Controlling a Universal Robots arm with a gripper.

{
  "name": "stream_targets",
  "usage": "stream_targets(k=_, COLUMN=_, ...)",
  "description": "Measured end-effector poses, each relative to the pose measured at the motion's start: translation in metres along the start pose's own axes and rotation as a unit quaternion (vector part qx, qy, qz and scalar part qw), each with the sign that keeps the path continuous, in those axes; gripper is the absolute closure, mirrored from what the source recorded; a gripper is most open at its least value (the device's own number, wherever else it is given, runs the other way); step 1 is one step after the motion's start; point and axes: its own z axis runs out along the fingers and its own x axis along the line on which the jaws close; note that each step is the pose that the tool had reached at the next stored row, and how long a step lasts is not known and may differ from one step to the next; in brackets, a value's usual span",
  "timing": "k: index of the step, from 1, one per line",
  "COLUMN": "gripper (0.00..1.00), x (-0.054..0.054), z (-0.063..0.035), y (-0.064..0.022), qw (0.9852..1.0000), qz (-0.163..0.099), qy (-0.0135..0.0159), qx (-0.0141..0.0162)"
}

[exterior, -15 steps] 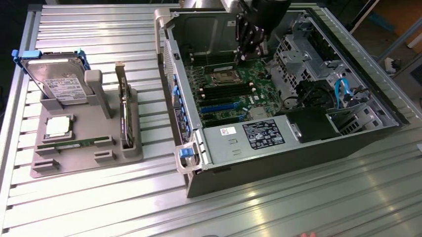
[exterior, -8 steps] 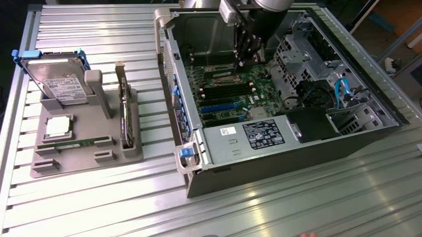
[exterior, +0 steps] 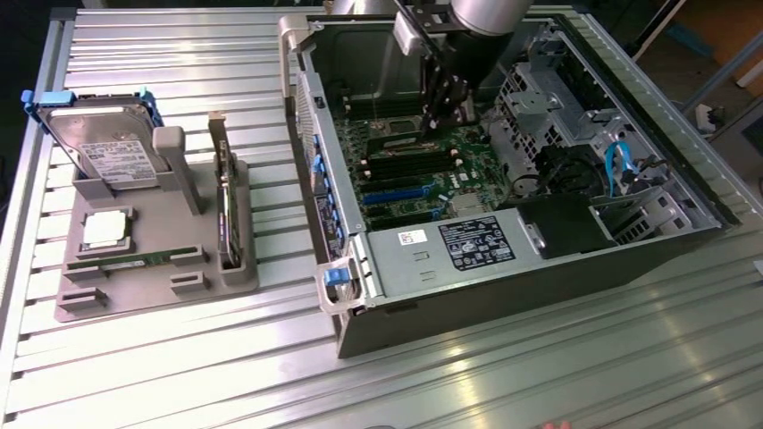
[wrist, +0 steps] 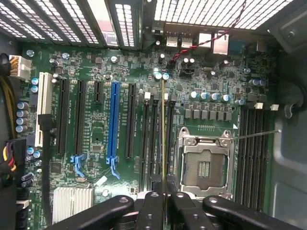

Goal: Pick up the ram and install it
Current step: 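Insert the ram into the slot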

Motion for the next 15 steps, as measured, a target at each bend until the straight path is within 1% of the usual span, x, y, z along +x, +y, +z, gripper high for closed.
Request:
stream_targets(k=4, gripper=0.88, x=0.0004, z=0.006, y=-0.0004, qw=1.0, qz=0.0, qy=0.0001, qx=0.0)
stream_targets(k=10, gripper=0.88, x=0.0004, z=0.0067, y=-0.0005, qw=1.0, qz=0.0, qy=0.0002, qx=0.0)
stream_targets(k=13, gripper=0.88, x=0.0005, z=0.0073, y=-0.0006, qw=1.0, qz=0.009, qy=-0.0002, qx=0.0006)
stream_targets(k=15, gripper=0.88, x=0.0005, z=0.0078, y=-0.0006, qw=0.9998, qz=0.02, qy=-0.0006, qx=0.0013)
